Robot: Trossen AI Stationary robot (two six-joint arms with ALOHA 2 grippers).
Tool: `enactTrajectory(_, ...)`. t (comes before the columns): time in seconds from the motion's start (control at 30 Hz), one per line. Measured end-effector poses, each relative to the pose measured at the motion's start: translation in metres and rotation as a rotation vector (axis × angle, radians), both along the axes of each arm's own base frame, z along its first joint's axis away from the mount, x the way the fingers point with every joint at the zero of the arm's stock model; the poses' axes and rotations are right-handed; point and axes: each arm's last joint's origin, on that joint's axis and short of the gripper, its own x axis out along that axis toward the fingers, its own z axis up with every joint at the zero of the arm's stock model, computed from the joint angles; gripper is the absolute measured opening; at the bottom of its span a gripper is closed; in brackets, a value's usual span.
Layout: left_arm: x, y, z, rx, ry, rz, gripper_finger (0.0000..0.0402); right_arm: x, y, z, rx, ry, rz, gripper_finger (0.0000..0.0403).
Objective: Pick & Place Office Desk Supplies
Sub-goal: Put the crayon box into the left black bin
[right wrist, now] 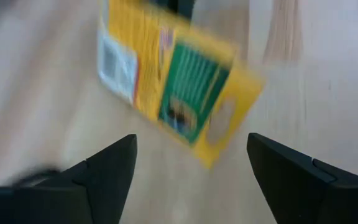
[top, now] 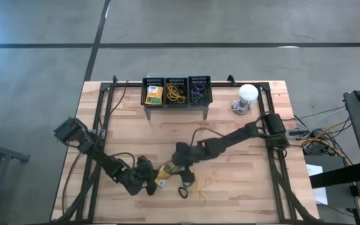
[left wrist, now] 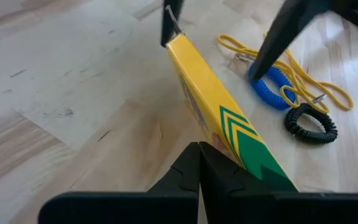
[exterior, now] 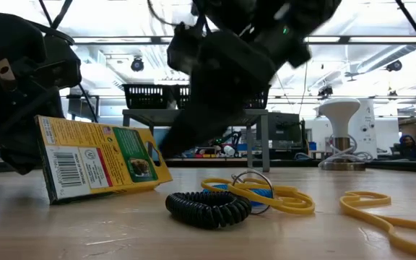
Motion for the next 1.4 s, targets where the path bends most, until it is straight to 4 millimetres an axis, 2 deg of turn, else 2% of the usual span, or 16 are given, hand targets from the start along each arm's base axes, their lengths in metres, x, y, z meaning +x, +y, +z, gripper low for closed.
enactTrajectory(0.13, 0.0, 0.0, 0.0, 0.01, 0.003, -0.008, 0.0005, 0.001, -0.015, -0.003, 0.131, -0.113, 0.051, 0.0276)
enactTrajectory(0.37, 0.001, -0.001, 0.001, 0.038, -0.007, -0.038, 0.0005, 0.001, -0.028, -0.006, 0.156, -0.139, 0.053, 0.0244)
enactTrajectory(0.6, 0.003, -0.003, 0.004, 0.063, -0.031, -0.071, 0.0006, 0.004, -0.025, -0.009, 0.18, -0.166, 0.116, 0.0227)
enactTrajectory(0.77, 0.004, -0.003, 0.005, 0.061, -0.04, -0.074, 0.0006, 0.011, -0.024, -0.032, 0.223, -0.156, 0.166, 0.0223)
enactTrajectory(0.93, 0.004, -0.003, 0.005, 0.061, -0.04, -0.074, 0.0006, 0.018, -0.021, -0.026, 0.213, -0.198, 0.207, 0.0209)
enactTrajectory(1.07, 0.004, -0.003, 0.005, 0.061, -0.04, -0.073, 0.0006, 0.018, -0.021, -0.029, 0.2, -0.185, 0.214, 0.0168)
enactTrajectory(1.23, 0.003, -0.003, 0.007, 0.056, -0.043, -0.071, 0.0006, 0.017, -0.019, -0.028, 0.214, -0.176, 0.233, 0.009)
enactTrajectory(1.33, 0.002, -0.002, 0.015, 0.051, -0.05, -0.074, 0.0006, 0.012, -0.013, -0.018, 0.184, -0.16, 0.259, 0.0042)
enactTrajectory(1.4, 0.0, 0.0, 0.023, 0.05, -0.047, -0.077, 0.0006, 0.007, -0.007, -0.007, 0.114, -0.156, 0.261, 0.0024)
